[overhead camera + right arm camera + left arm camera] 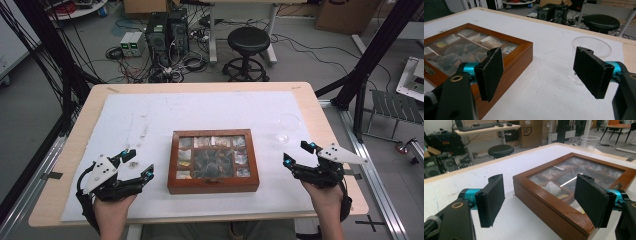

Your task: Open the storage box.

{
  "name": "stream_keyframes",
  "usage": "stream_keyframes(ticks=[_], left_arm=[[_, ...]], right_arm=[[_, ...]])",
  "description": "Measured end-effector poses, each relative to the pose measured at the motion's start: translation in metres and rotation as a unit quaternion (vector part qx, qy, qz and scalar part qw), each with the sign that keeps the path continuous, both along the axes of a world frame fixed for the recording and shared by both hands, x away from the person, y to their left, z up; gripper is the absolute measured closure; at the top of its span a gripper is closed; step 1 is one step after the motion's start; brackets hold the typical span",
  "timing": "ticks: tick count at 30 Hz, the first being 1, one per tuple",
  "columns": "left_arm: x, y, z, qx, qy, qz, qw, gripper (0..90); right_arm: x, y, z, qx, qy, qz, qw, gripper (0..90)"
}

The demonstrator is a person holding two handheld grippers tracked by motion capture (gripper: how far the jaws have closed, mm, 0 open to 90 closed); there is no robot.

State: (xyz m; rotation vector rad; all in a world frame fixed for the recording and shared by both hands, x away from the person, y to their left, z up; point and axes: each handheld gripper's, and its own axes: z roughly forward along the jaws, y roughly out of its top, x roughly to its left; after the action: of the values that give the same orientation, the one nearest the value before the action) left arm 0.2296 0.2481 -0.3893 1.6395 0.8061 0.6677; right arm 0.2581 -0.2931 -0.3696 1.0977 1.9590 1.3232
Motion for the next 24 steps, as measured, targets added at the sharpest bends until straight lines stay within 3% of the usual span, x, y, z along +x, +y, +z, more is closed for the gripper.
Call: stream_keyframes(ticks=[5, 6, 9, 10, 19, 23, 24], left_arm=[[0.001, 0.0, -0.003, -0.004, 0.004, 0.0, 1.0, 24.3], [0.003, -0.001, -0.003, -0.01, 0.014, -0.002, 0.9998, 24.2], [0.005, -0.002, -0.004, -0.017, 0.021, -0.008, 0.9996, 24.3], [0.006, -0.005, -0.006, -0.015, 0.03, -0.016, 0.9993, 24.2], [0.006, -0.021, -0.013, 0.008, 0.047, -0.035, 0.9983, 24.2], [-0.001, -0.024, -0.024, 0.014, 0.066, -0.046, 0.9967, 24.2], [-0.003, -0.025, -0.029, 0.014, 0.081, -0.05, 0.9954, 24.3]], right_arm=[[0.0, -0.001, -0.001, -0.001, 0.001, -0.002, 1.0, 24.7], [0.0, -0.002, -0.001, 0.0, 0.002, -0.002, 1.0, 24.7], [-0.002, -0.004, -0.001, -0.001, 0.001, -0.006, 1.0, 24.8], [-0.002, -0.006, -0.001, -0.001, 0.002, -0.01, 1.0, 24.7], [-0.007, -0.014, 0.001, 0.005, -0.001, -0.022, 0.9998, 24.8], [-0.008, -0.017, 0.002, 0.007, -0.005, -0.025, 0.9997, 24.8], [-0.008, -0.017, 0.001, 0.007, -0.004, -0.026, 0.9996, 24.7]])
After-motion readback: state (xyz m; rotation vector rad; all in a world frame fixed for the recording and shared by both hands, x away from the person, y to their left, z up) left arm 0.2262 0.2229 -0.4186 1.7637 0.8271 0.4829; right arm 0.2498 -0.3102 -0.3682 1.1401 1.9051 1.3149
